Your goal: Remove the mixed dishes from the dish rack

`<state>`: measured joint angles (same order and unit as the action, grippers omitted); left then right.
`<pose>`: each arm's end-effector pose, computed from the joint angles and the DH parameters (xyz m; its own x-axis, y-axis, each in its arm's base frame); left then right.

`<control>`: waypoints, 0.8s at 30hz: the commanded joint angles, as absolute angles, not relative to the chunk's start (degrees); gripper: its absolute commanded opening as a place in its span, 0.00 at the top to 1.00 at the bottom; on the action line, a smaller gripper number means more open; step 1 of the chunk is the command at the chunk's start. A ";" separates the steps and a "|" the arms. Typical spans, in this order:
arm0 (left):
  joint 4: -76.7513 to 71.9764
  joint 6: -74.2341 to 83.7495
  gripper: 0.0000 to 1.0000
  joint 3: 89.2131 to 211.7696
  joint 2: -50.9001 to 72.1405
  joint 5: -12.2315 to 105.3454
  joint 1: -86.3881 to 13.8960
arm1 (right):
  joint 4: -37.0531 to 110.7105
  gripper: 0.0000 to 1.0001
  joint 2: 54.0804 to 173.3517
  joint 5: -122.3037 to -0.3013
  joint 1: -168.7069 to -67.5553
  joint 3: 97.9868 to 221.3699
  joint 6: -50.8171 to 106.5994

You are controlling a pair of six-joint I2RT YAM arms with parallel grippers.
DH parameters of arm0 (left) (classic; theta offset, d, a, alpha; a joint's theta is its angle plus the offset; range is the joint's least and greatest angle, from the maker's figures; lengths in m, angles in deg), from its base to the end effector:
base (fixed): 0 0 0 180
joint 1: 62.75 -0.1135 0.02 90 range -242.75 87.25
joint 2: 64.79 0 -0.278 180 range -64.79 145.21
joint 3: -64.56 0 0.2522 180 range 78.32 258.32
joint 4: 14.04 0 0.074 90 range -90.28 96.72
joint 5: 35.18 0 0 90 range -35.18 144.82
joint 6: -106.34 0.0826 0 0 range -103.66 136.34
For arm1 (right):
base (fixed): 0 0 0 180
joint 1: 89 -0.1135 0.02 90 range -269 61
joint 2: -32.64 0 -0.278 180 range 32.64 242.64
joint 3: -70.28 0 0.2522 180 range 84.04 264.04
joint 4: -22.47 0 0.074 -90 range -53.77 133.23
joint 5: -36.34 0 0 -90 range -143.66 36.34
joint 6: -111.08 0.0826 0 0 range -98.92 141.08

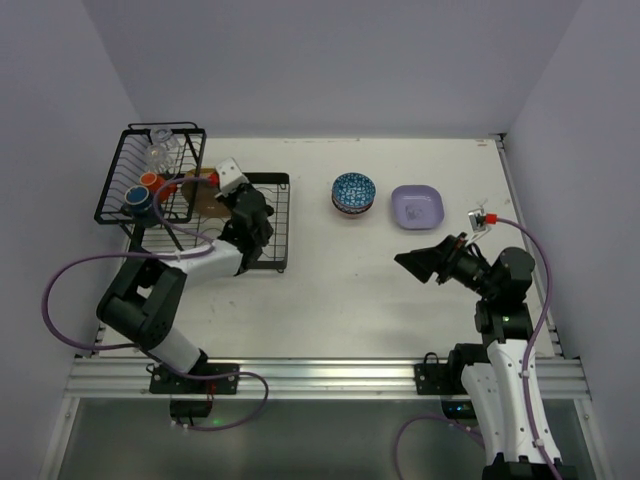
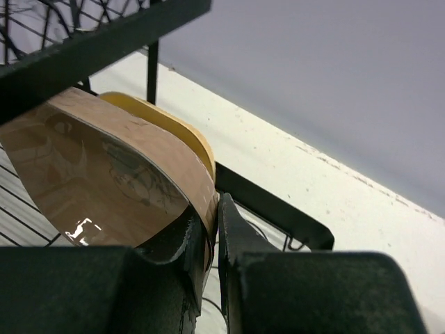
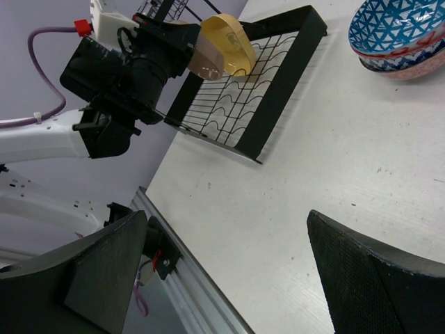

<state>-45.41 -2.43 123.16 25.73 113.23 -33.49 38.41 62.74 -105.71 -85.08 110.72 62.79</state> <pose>0.3431 -0.1116 0.2570 0.1488 -0.2766 -0.9494 -0.4639 0.8284 -0.3140 0.1559 0.0546 0.2860 -0.5656 0.4489 -0.6918 -0.4883 0.4936 0.7196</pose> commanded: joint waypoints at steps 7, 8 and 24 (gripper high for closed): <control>-44.69 6.05 1.00 123.50 19.68 100.90 -21.27 | 42.46 0.01 63.84 -101.48 -84.96 115.59 60.54; -43.28 6.66 1.00 123.59 18.72 94.26 -20.65 | 44.47 0.01 63.66 -100.43 -84.96 116.55 60.28; 18.85 25.74 1.00 131.67 4.39 71.49 17.39 | 58.56 0.07 69.63 -89.25 -86.62 128.08 51.15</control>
